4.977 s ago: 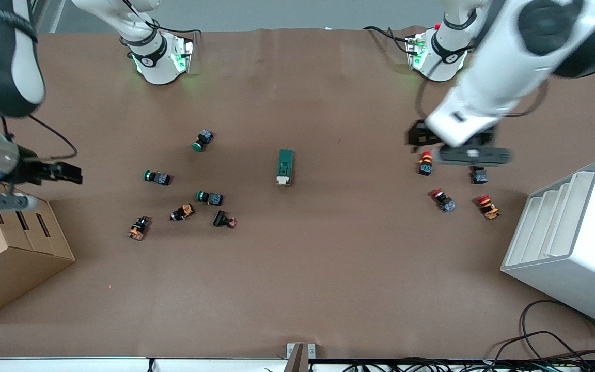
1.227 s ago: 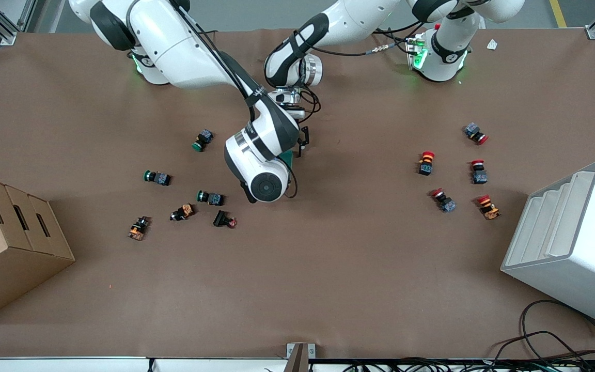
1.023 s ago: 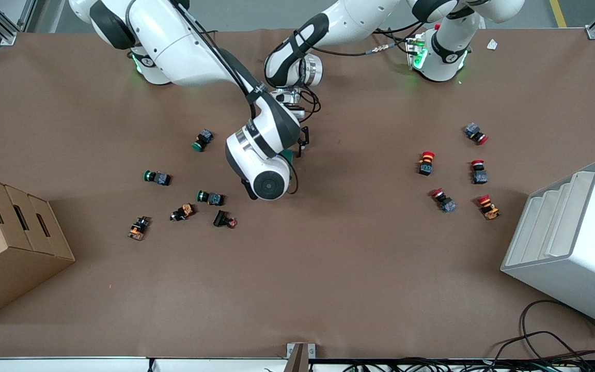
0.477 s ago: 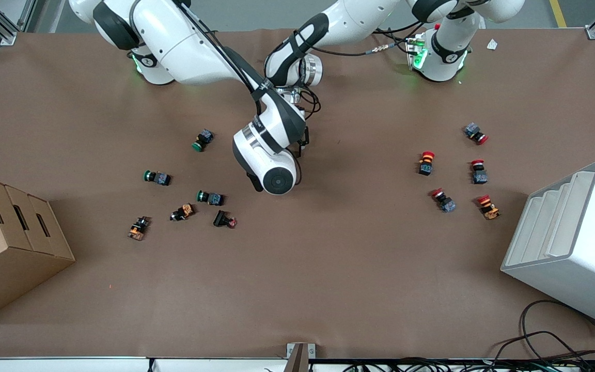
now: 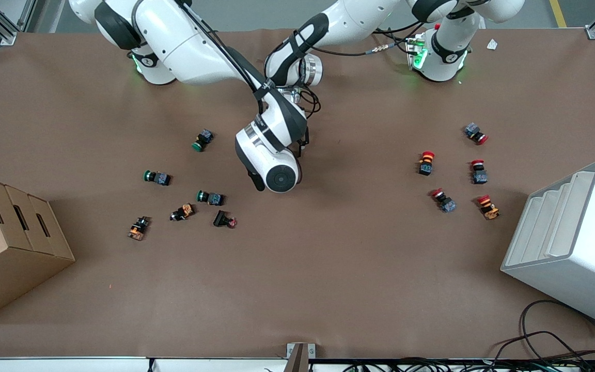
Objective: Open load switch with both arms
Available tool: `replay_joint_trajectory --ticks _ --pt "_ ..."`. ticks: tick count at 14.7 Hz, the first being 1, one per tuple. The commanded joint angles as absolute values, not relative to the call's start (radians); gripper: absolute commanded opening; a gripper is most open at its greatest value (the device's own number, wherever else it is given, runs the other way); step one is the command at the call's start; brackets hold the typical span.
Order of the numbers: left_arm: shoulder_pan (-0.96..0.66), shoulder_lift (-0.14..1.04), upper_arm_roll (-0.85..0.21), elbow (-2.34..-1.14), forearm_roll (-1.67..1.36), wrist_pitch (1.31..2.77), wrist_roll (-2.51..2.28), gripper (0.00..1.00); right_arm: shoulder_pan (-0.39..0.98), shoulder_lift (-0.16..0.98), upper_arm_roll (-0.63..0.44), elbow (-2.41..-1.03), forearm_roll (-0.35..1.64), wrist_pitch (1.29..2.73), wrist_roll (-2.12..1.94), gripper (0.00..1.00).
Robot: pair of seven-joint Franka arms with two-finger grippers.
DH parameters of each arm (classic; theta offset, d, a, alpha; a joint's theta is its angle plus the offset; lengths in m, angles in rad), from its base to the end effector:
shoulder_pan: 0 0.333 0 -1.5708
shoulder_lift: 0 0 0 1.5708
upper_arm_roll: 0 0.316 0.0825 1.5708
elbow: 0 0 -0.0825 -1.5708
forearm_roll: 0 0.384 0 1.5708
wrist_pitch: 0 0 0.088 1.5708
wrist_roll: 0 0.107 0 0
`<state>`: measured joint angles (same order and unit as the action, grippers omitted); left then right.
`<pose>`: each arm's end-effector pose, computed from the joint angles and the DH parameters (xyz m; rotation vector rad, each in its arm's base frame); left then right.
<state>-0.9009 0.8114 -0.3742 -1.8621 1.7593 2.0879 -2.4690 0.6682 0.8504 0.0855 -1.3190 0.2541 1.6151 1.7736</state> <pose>0.2255 -0.5653 0.0912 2.7519 -0.1168 1.4451 0.4834 0.4741 0.1998 2.2428 -1.3977 -0.6367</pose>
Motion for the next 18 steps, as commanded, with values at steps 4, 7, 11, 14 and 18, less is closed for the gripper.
replay_joint_trajectory --ticks 4,7,11,14,18 --pt "-0.907 0.828 -0.371 -1.844 1.776 2.094 -2.479 0.99 0.635 0.778 0.083 -1.229 0.014 1.583 1.708 1.00" --pt "-0.904 0.816 -0.371 -1.838 1.772 2.085 -2.476 0.99 0.595 0.756 0.084 -1.229 -0.022 1.586 1.579 1.00" --pt "-0.894 0.795 -0.371 -1.819 1.759 2.085 -2.464 0.98 0.614 0.750 0.097 -1.291 0.008 1.586 1.586 1.00" --pt "-0.877 0.793 -0.371 -1.816 1.759 2.085 -2.456 0.98 0.635 0.753 0.098 -1.365 0.113 1.594 1.586 1.00" --pt "-0.868 0.795 -0.371 -1.810 1.759 2.085 -2.444 0.98 0.670 0.772 0.098 -1.416 0.204 1.624 1.586 1.00"
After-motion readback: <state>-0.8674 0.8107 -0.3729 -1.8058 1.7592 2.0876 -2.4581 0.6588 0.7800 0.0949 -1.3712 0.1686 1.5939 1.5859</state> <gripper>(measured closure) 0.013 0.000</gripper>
